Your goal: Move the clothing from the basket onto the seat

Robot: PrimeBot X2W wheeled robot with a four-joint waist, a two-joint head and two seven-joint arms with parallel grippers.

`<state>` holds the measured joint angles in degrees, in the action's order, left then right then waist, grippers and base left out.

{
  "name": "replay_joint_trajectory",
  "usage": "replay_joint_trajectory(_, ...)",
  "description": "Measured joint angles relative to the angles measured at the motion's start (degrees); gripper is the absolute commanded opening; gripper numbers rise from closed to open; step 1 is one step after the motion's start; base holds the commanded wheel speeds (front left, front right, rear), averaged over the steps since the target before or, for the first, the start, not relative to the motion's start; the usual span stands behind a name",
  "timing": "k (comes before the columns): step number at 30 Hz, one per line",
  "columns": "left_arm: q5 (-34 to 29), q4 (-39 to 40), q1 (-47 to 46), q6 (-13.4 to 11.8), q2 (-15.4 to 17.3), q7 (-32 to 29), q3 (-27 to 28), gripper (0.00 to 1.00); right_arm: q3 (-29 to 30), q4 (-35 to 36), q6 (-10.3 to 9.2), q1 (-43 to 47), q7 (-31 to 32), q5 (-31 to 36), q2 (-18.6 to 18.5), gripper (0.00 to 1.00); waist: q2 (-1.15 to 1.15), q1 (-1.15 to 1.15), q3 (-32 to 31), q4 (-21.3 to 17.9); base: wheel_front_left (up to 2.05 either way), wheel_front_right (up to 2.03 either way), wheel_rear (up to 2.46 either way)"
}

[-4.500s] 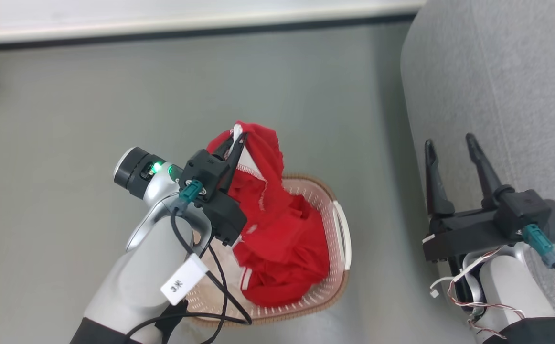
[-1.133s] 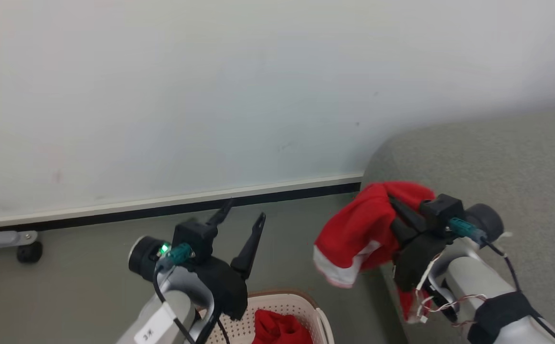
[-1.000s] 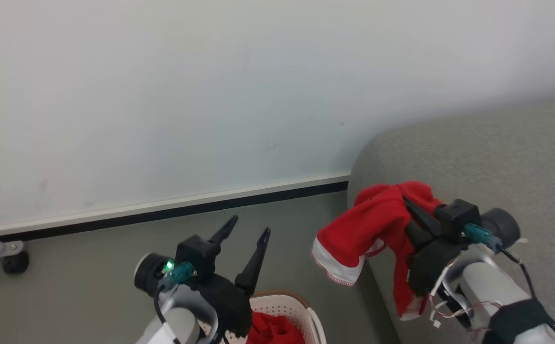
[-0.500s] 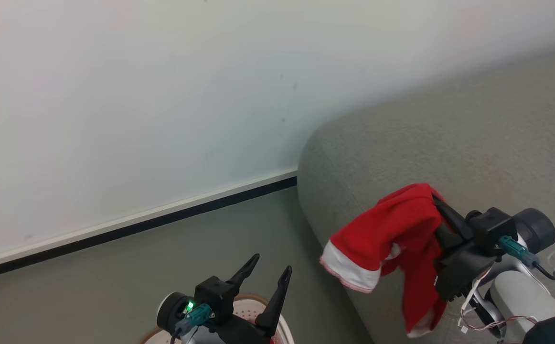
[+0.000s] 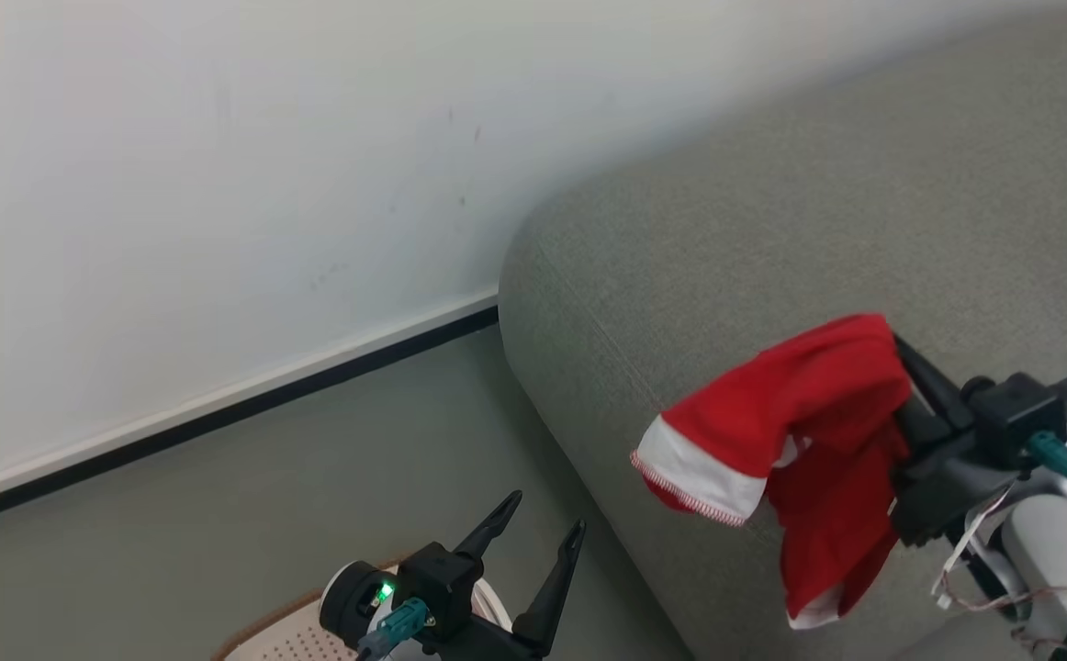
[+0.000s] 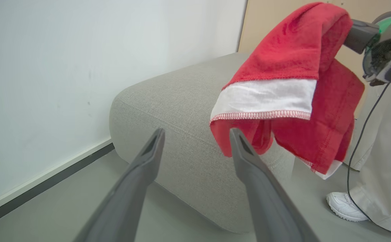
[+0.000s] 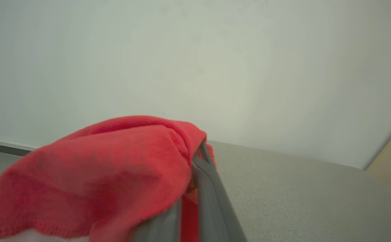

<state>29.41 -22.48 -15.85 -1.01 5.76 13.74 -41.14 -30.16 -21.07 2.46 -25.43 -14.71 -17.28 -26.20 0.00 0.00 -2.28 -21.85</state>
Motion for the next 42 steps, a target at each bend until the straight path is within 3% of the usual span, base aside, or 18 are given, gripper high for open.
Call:
replay_joint_trajectory(12,-2.6,4.8,-2.2,-1.0,3.3,0.0,0.4,1.0,5.7,-4.4,1.1,-17.1,0.1,-1.4,-1.7,0.0,0.0,0.01,7.3,1.3,0.0,0.0,0.0)
replay_joint_trajectory(28,-6.6,13.4,-7.8,-1.3,6.7,-2.6,0.3,1.0,13.1,-14.3,0.52,-30.5,0.6,-1.5,-10.2,0.0,0.0,0.01,18.0,8.6,0.0,0.0,0.0)
replay_joint_trajectory(34,-8.3,16.6,-10.2,-1.5,7.8,-3.8,0.4,1.0,13.4,-16.1,0.49,-35.7,0.6,-1.4,-10.4,0.0,0.01,0.02,22.8,11.0,0.0,0.0,0.0)
replay_joint_trajectory(42,-9.4,19.8,-13.3,-1.5,9.3,-5.4,1.2,1.0,14.1,-19.7,-1.01,-40.6,0.5,-0.9,-10.4,0.0,0.01,0.01,29.1,12.5,0.0,0.0,0.0)
